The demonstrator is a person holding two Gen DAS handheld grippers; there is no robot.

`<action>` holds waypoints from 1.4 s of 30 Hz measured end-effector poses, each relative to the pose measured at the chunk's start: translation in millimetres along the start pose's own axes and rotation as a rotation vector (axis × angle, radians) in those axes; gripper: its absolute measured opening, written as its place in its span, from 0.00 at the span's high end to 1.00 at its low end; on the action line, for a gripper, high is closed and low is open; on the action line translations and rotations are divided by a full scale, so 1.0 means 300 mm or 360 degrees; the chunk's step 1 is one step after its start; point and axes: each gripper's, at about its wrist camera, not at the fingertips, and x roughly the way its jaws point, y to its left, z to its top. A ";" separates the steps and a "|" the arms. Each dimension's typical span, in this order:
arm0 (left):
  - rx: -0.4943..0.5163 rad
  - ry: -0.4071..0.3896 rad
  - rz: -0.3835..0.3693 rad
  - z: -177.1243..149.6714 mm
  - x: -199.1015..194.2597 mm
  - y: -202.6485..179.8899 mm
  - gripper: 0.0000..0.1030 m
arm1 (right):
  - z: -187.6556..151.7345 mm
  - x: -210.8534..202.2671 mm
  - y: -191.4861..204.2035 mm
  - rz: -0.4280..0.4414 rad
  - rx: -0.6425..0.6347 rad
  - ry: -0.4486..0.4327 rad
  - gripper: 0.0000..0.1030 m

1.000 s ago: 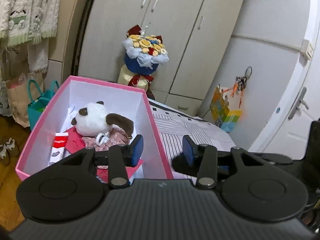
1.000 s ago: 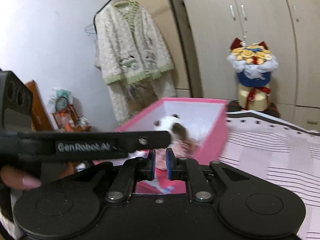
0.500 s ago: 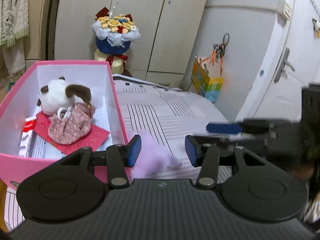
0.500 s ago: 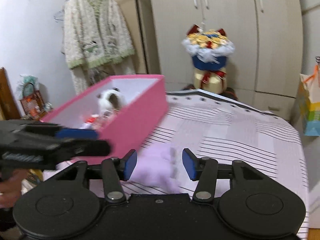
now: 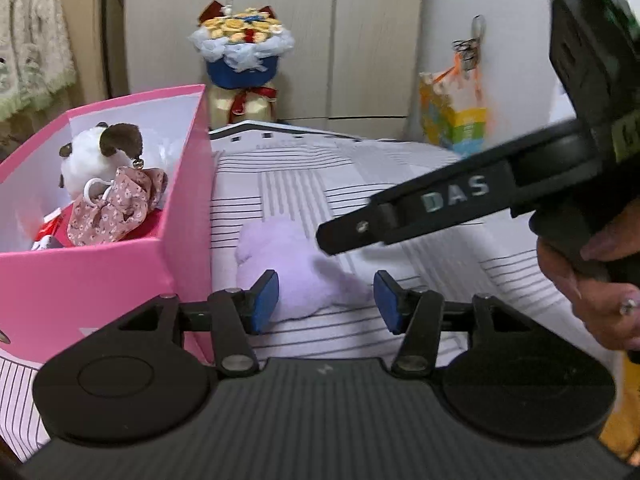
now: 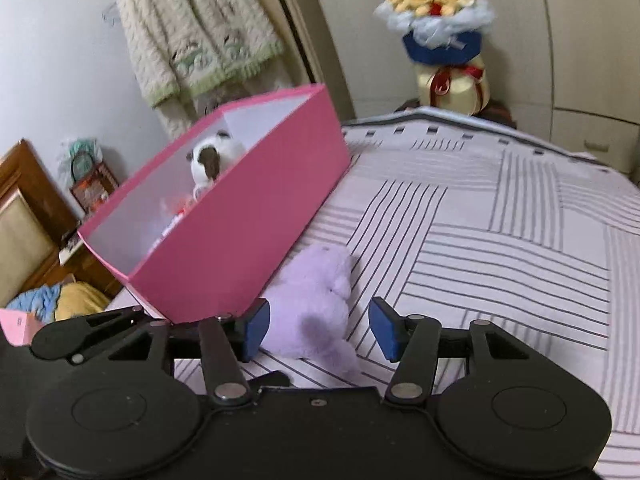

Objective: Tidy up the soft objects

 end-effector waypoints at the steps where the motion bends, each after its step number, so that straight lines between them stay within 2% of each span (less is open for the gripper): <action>1: 0.0010 -0.0004 0.0035 -0.004 0.016 -0.011 0.50 | 0.003 0.020 -0.004 0.0010 0.0000 0.0024 0.41; 5: 0.0151 -0.0032 0.0140 -0.027 0.070 -0.069 0.42 | 0.013 0.094 -0.036 0.0085 0.0045 0.0108 0.39; 7: 0.0223 -0.0065 0.0219 -0.041 0.084 -0.095 0.42 | 0.018 0.126 -0.048 0.0122 0.0070 0.0145 0.38; 14: 0.0304 -0.0088 0.0326 -0.047 0.118 -0.121 0.39 | 0.012 0.190 -0.054 0.0185 0.0038 0.0245 0.35; 15: 0.0311 -0.0092 0.0330 -0.047 0.122 -0.123 0.38 | 0.010 0.192 -0.055 0.0186 0.0035 0.0234 0.36; 16: 0.0315 -0.0095 0.0333 -0.047 0.127 -0.125 0.38 | 0.010 0.190 -0.056 0.0190 0.0037 0.0223 0.47; 19: 0.0318 -0.0096 0.0342 -0.048 0.134 -0.131 0.36 | 0.007 0.168 -0.065 0.0195 0.0043 0.0195 0.55; 22: 0.0307 -0.0085 0.0314 -0.055 0.134 -0.135 0.28 | 0.005 0.140 -0.080 0.0176 0.0061 0.0181 0.58; 25: 0.0314 -0.0074 0.0288 -0.058 0.152 -0.145 0.27 | -0.007 0.123 -0.096 0.0178 0.0093 0.0189 0.60; 28: 0.0342 -0.0085 0.0287 -0.066 0.153 -0.158 0.29 | -0.022 0.108 -0.107 0.0187 0.0141 0.0178 0.62; 33: 0.0354 -0.0070 0.0257 -0.067 0.123 -0.169 0.40 | -0.044 0.063 -0.096 0.0170 0.0154 0.0136 0.64; 42: 0.0450 -0.0129 0.0246 -0.073 0.014 -0.191 0.47 | -0.076 -0.055 -0.002 0.0117 0.0115 0.0043 0.67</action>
